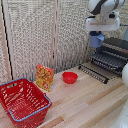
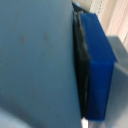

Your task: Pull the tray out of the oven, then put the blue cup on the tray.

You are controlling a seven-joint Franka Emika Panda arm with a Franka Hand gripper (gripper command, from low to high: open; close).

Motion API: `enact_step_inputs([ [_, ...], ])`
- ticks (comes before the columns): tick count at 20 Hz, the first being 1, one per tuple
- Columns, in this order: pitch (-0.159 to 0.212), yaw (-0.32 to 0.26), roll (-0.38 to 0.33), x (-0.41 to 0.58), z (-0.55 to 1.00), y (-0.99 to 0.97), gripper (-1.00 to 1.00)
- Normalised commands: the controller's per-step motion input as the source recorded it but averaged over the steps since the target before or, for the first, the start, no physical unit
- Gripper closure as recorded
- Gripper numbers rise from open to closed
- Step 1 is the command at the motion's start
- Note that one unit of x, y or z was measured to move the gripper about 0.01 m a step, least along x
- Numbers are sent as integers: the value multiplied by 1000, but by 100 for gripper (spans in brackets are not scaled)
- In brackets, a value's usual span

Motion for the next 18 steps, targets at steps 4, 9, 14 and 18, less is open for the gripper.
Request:
enact_step_inputs([
  [4,51,-61,8,9,-205,-956,100],
  [9,62,-30,25,11,-326,-854,100],
  [14,34,-2,1,0,-263,-519,100],
  [18,18,0,0,-64,-191,-199,100],
])
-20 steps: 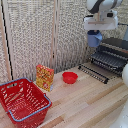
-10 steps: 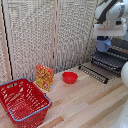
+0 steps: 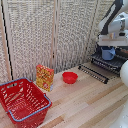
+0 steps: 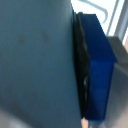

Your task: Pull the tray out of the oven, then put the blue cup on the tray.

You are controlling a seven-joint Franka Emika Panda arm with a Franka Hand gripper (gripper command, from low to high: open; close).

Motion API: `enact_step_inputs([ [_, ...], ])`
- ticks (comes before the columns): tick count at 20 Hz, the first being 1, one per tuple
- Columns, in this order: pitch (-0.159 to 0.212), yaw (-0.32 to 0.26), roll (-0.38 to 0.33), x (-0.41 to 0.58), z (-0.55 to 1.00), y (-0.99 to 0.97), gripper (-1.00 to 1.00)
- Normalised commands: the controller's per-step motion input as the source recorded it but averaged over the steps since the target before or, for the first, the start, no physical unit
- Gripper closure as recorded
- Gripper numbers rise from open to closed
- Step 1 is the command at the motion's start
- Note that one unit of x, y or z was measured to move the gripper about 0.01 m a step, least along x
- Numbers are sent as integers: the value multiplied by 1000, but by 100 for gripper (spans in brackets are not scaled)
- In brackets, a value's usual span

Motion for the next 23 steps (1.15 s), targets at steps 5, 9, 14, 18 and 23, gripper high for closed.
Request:
enact_step_inputs([
  [5,0,0,-2,-217,-90,-53,-100],
  [9,0,0,-54,-122,73,0,-100],
  [14,0,-3,-82,-67,246,7,-100],
  [18,5,-39,-89,0,469,26,-100],
  [23,0,-112,-39,12,752,0,-100],
])
